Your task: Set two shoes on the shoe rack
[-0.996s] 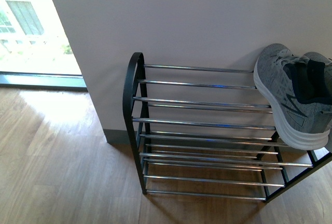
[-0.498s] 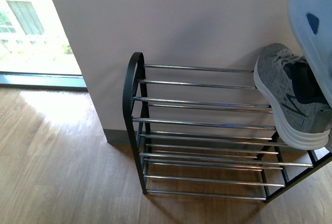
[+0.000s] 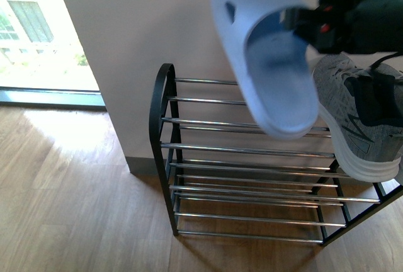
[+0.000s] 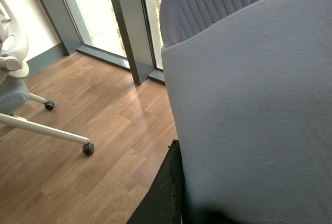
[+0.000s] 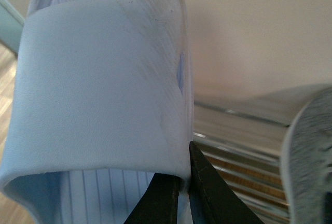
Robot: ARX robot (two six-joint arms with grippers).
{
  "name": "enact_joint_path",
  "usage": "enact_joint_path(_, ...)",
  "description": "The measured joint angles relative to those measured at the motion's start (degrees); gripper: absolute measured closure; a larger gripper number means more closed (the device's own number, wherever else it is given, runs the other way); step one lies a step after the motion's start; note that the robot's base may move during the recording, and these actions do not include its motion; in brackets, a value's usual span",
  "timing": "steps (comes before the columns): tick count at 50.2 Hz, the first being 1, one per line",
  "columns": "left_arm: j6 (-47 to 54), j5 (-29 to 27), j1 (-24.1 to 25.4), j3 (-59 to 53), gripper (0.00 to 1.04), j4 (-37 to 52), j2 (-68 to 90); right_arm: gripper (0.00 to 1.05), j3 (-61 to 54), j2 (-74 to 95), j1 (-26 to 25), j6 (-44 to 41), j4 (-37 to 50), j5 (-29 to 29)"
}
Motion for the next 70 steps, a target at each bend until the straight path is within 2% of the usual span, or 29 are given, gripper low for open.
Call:
enact_joint_path(10,0.00,-0.02,0.00,0.00,1.03,0.00,-0.02,1.03,2.45,7.45,1.38,-0.46,-0.59,1.14)
enact_joint_path(24,0.00,-0.04,0.00,0.00,1.03,0.00,-0.02,1.03,5.84,15.72,-2.21,0.02,-0.81,6.05)
enact_joint_path(42,0.00,-0.04,0.00,0.00,1.03,0.00,0.00,1.03,8.35,21.84,-8.59,-2.93,-1.88,6.69)
enact_joint_path(56,0.00,-0.07,0.00,0.00,1.03,0.00,0.00,1.03,10.27,24.41,-8.24,-2.71,-0.68,8.94)
enact_joint_path(70,0.00,-0.04,0.00,0.00,1.03,0.00,0.00,1.03,14.73,26.88,-7.52,-0.61,-3.21,10.05)
